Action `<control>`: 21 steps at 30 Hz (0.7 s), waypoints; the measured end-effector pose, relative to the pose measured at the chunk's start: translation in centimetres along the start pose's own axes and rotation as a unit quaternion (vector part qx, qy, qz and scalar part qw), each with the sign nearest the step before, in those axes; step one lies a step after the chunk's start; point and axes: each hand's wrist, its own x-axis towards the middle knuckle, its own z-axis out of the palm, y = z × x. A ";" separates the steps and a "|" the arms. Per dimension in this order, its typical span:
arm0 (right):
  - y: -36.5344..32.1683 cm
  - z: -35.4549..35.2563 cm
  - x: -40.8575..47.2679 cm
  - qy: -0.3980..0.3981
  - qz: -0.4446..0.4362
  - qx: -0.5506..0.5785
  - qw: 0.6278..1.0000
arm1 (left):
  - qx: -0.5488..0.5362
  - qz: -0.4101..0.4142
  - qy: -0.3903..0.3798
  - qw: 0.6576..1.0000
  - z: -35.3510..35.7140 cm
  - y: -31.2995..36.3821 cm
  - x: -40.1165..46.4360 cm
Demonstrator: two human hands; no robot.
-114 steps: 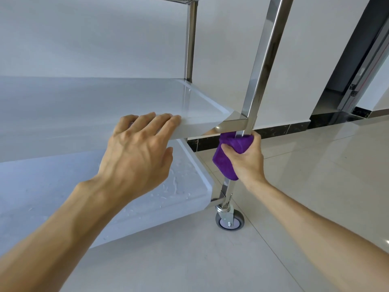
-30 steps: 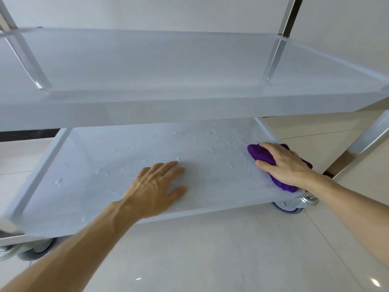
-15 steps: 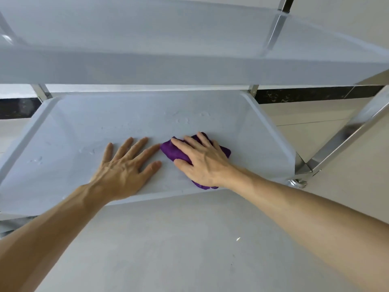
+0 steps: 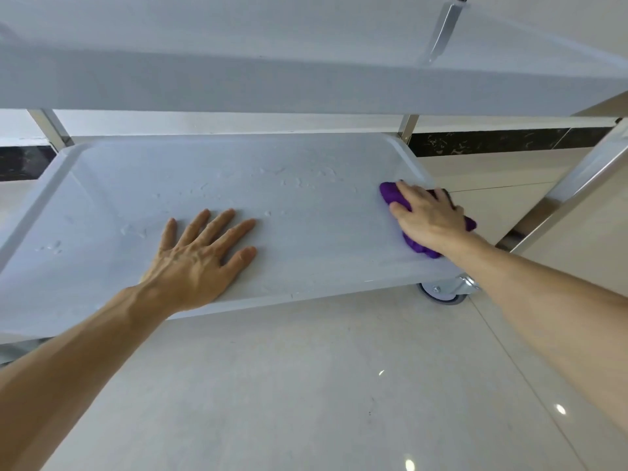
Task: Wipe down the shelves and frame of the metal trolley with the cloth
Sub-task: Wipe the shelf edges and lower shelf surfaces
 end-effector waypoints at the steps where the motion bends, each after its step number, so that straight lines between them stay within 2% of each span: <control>1: -1.9 0.5 -0.2 0.004 -0.019 0.001 1.000 | 0.000 -0.001 0.000 1.000 0.0 0.0 0.0; 7: -10.1 3.1 -5.8 0.005 -0.221 -0.011 0.975 | 0.001 0.002 -0.009 1.000 -0.3 -0.5 -0.1; 12: -5.4 2.1 -9.4 -0.022 -0.309 0.025 0.951 | -0.006 0.007 -0.009 1.000 -0.5 -0.8 -0.4; 14: -1.7 1.0 -9.0 -0.035 -0.276 0.026 0.960 | -0.001 0.008 -0.013 1.000 -0.5 -0.8 -0.3; 18: 5.0 -1.3 -6.4 -0.008 -0.103 0.033 0.994 | 0.010 0.007 -0.012 1.000 -0.3 -0.8 -0.2; 21: 4.3 -0.5 -4.5 0.037 -0.015 0.016 0.999 | -0.001 0.004 -0.007 1.000 -0.2 -0.5 0.0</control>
